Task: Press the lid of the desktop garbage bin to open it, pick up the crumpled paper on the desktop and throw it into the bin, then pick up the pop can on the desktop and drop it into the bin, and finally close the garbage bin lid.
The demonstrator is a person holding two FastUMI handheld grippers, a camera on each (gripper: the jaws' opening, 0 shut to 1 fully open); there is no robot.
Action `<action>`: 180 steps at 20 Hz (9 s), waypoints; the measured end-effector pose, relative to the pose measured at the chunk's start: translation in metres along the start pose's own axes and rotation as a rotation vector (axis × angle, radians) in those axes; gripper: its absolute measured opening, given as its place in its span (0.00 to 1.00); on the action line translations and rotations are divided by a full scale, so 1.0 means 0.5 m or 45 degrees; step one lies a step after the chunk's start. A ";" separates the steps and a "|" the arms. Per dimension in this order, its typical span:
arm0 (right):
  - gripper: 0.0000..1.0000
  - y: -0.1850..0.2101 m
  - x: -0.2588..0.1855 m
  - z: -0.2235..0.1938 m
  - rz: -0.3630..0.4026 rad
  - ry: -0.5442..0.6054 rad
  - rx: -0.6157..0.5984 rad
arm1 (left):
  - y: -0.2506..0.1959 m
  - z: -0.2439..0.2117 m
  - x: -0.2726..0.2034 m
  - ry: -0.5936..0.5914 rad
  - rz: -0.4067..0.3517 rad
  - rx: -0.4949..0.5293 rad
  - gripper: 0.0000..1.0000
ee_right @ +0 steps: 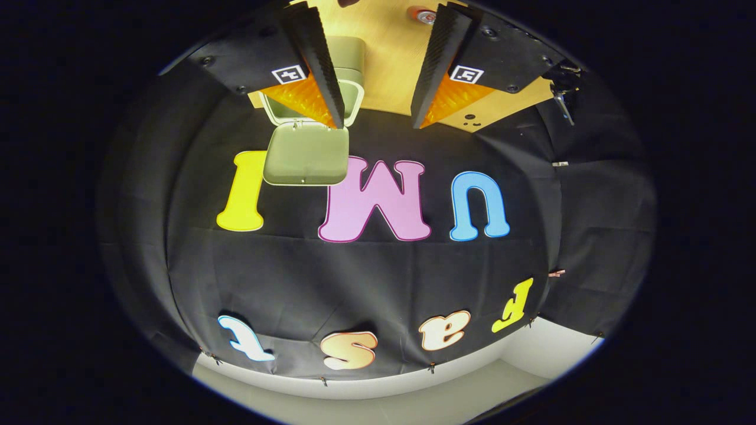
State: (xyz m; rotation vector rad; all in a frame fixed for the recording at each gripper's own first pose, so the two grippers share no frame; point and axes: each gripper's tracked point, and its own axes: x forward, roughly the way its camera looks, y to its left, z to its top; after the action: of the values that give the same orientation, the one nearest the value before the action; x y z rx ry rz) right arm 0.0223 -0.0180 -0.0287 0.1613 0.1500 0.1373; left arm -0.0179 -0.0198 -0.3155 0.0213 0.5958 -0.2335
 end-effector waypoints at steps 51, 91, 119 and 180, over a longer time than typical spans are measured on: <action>0.93 0.003 -0.081 -0.143 -0.057 0.195 0.066 | -0.129 0.423 -0.019 -0.425 -0.245 -0.085 0.35; 0.94 -0.129 -0.203 -0.187 -0.391 0.251 0.084 | -0.558 0.579 0.297 -0.282 -0.645 0.245 0.41; 0.98 0.078 -0.074 -0.353 0.201 0.497 0.069 | -0.110 0.425 -0.075 -0.424 -0.120 0.003 0.96; 0.81 -0.054 0.157 -0.137 0.172 0.257 0.038 | -0.012 0.280 -0.118 -0.243 0.014 -0.106 0.96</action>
State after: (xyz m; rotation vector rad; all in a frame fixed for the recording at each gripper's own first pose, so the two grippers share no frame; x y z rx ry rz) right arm 0.0916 -0.0224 -0.1106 0.1873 0.3430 0.2861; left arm 0.0109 -0.0255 -0.1666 -0.0772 0.4148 -0.1975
